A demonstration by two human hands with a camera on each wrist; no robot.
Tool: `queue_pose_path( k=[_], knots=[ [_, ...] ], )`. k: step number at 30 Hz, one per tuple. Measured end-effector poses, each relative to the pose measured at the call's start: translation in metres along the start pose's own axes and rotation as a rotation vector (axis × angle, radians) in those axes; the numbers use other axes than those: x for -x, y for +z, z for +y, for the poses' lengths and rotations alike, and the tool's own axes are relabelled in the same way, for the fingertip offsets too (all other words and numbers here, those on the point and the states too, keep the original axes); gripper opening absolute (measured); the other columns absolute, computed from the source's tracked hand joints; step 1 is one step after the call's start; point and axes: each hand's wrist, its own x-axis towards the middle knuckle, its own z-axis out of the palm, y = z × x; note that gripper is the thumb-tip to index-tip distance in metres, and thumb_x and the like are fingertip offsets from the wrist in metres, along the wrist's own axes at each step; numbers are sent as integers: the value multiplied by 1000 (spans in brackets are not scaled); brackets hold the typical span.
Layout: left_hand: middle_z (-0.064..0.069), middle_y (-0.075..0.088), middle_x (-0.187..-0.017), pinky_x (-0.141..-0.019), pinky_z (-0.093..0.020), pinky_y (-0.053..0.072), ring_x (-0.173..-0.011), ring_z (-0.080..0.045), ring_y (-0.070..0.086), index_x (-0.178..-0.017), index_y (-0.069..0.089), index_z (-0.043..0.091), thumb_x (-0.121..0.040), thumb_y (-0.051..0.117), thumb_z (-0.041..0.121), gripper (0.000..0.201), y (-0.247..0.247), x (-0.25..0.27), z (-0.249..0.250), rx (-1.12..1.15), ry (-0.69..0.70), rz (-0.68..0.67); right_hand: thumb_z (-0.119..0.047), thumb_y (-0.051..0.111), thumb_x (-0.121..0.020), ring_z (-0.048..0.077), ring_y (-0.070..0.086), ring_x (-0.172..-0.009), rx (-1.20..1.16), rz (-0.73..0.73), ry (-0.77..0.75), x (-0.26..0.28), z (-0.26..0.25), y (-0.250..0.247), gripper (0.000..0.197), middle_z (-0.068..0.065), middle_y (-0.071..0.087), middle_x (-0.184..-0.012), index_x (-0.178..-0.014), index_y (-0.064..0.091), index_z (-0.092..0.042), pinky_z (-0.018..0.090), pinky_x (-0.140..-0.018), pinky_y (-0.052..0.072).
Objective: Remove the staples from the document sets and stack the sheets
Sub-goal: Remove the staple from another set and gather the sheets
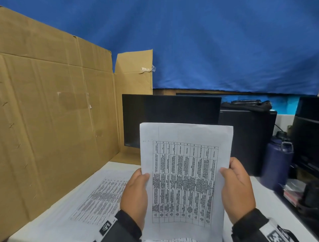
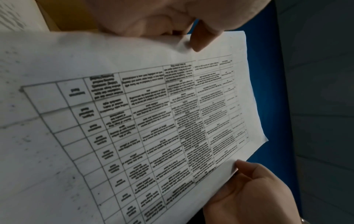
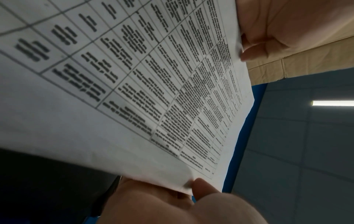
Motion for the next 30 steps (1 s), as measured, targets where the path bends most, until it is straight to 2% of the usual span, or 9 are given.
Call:
queue_pose_path(
  k=[4, 8, 12, 16, 19, 22, 24, 26, 30],
  knots=[
    [0, 80, -107, -109, -56, 47, -111, -27, 71, -103, 78, 28, -103, 51, 20, 29, 0, 4, -5, -1, 32, -2, 3, 43, -95, 16, 68, -89, -10, 25, 10, 4, 2, 1, 27, -5, 74, -89, -86, 63, -12, 27, -72, 53],
    [1, 81, -101, -104, -55, 51, -106, -29, 72, -98, 78, 27, -106, 53, 22, 26, -1, 5, -8, -44, 81, 3, 4, 41, -94, 17, 68, -94, -15, 45, 24, 4, 3, -2, 31, -6, 75, -92, -89, 66, -14, 29, -74, 52],
    [7, 79, -111, -107, -45, 48, -115, -17, 69, -107, 77, 27, -102, 57, 23, 21, -2, 4, -15, 37, 37, 21, 5, 40, -96, 14, 69, -96, -11, -24, -3, 11, -3, 3, 37, -6, 75, -99, -98, 67, -18, 34, -79, 53],
    [6, 80, -105, -99, -40, 52, -108, -17, 71, -101, 78, 25, -105, 47, 8, 35, -2, 10, -16, -3, 58, 20, 5, 40, -97, 8, 69, -92, -18, -29, 13, 13, -8, 6, 36, -9, 75, -97, -98, 68, -18, 27, -74, 50],
    [9, 78, -109, -102, -44, 52, -109, -14, 70, -111, 72, 24, -106, 47, 23, 25, -1, 13, -16, -81, 123, 21, 2, 41, -97, 2, 69, -89, -18, -13, 40, 11, -11, 5, 33, -13, 75, -95, -98, 68, -18, 23, -71, 49],
    [11, 74, -124, -111, -49, 47, -123, -14, 65, -127, 65, 26, -94, 51, 48, 42, -3, 12, -16, -82, 119, 26, 1, 42, -98, 1, 69, -90, -20, -10, 55, 9, -11, 5, 34, -14, 75, -98, -100, 68, -20, 23, -73, 50],
    [9, 77, -115, -107, -48, 50, -115, -17, 69, -117, 70, 25, -102, 52, 29, 24, -2, 13, -16, -51, 115, 29, 1, 42, -98, 3, 70, -92, -25, -12, 69, 10, -9, 5, 34, -13, 76, -99, -101, 68, -20, 24, -74, 50],
    [8, 79, -108, -103, -44, 52, -109, -17, 71, -111, 71, 26, -103, 52, 11, 25, -2, 13, -18, -48, 94, 15, 0, 42, -98, 4, 70, -94, -15, -10, 71, 12, -6, 6, 34, -12, 76, -101, -102, 68, -20, 26, -77, 51],
    [15, 79, -104, -92, -33, 53, -107, -13, 71, -108, 72, 34, -104, 55, 21, 22, -1, 15, -21, -103, 104, -5, -1, 42, -99, 5, 69, -97, 4, -11, 75, 13, -3, 7, 34, -12, 75, -103, -103, 68, -21, 29, -81, 52]
  ],
)
